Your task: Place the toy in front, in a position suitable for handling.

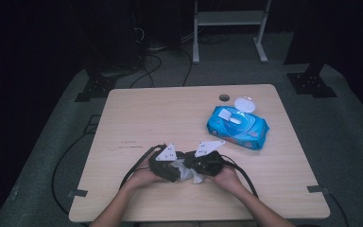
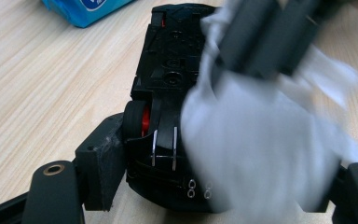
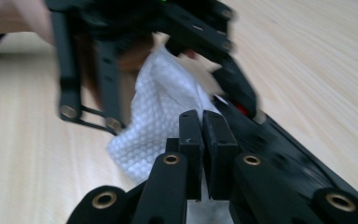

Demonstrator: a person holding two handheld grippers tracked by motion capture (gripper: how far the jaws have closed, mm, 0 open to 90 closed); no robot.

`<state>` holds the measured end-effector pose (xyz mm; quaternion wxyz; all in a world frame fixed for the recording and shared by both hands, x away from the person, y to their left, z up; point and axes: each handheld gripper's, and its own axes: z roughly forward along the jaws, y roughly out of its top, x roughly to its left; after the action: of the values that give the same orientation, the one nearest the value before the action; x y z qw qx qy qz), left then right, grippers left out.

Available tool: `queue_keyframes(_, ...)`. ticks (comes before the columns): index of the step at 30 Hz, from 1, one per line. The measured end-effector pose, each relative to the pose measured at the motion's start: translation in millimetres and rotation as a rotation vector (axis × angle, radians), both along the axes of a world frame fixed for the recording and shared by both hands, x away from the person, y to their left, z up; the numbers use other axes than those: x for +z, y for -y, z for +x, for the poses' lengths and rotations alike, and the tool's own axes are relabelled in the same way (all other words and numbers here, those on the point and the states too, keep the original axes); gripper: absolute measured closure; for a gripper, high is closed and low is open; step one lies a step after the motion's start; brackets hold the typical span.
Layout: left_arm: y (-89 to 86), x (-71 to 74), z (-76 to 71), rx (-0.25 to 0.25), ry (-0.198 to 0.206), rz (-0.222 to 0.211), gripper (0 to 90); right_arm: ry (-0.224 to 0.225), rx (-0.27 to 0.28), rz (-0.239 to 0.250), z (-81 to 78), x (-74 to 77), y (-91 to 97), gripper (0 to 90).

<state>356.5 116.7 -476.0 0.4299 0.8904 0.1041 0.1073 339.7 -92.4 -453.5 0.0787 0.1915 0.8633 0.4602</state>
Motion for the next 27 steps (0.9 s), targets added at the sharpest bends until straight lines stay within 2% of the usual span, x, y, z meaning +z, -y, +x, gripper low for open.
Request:
queue_keyframes(1, 0.0, 0.0, 0.0, 0.000, 0.000, 0.000, 24.5, 0.000, 0.000, 0.000, 0.0, 0.0, 0.0, 86.0)
queue_keyframes(2, 0.1, 0.1, 0.0, -0.001, 0.003, 0.000, 24.5, 0.000, -0.037, -0.005, 3.4, -0.2, 11.0, 86.2)
queue_keyframes(3, 0.1, 0.0, -0.2, 0.001, 0.001, 0.000, 24.5, 0.000, -0.037, -0.005, 3.4, -0.2, 11.0, 86.2)
queue_keyframes(4, 0.1, -0.1, -0.4, 0.003, -0.001, -0.003, 24.5, 0.005, -0.077, -0.029, 6.7, -0.7, 22.4, 86.3)
queue_keyframes(8, -0.3, 0.9, 0.1, 0.000, 0.003, -0.005, 24.5, -0.012, -0.107, -0.023, 9.0, -1.4, 31.8, 86.5)
queue_keyframes(11, 0.1, 0.7, -0.3, -0.001, 0.003, -0.004, 24.6, -0.041, -0.067, 0.016, 5.6, -2.5, 25.5, 86.4)
queue_keyframes(13, 0.3, 0.0, -0.6, 0.000, 0.002, -0.002, 24.6, -0.038, -0.029, 0.023, 0.5, -2.6, 16.7, 86.4)
queue_keyframes(15, 0.1, 0.0, -0.6, 0.000, 0.003, -0.004, 24.6, -0.021, -0.010, 0.007, -1.9, -1.3, 11.3, 86.4)
queue_keyframes(17, -0.1, 1.1, -1.0, -0.004, 0.004, -0.013, 24.6, -0.021, -0.016, 0.005, -0.6, -0.6, 13.1, 86.5)
queue_keyframes(19, 0.0, 2.2, -2.0, -0.007, 0.009, -0.008, 24.7, -0.006, -0.056, -0.012, 3.8, 0.1, 20.4, 86.6)
queue_keyframes(22, -0.4, 2.0, -1.6, -0.009, 0.012, -0.012, 24.7, -0.039, -0.122, -0.003, 12.6, -2.9, 37.1, 86.8)
queue_keyframes(24, -0.5, 1.9, -1.3, -0.010, 0.008, -0.015, 24.7, -0.053, -0.126, 0.014, 13.7, -3.9, 40.4, 86.8)
queue_keyframes(25, -0.3, 1.9, -1.2, -0.010, 0.006, -0.017, 24.7, -0.053, -0.118, 0.015, 12.7, -3.7, 38.3, 86.8)
queue_keyframes(26, 0.2, 1.9, -1.5, -0.013, 0.010, -0.015, 24.7, -0.059, -0.084, 0.032, 8.8, -3.2, 27.6, 86.8)
queue_keyframes(27, 0.7, 1.7, -1.9, -0.015, 0.011, -0.014, 24.7, -0.059, -0.084, 0.032, 8.8, -3.2, 27.6, 86.8)
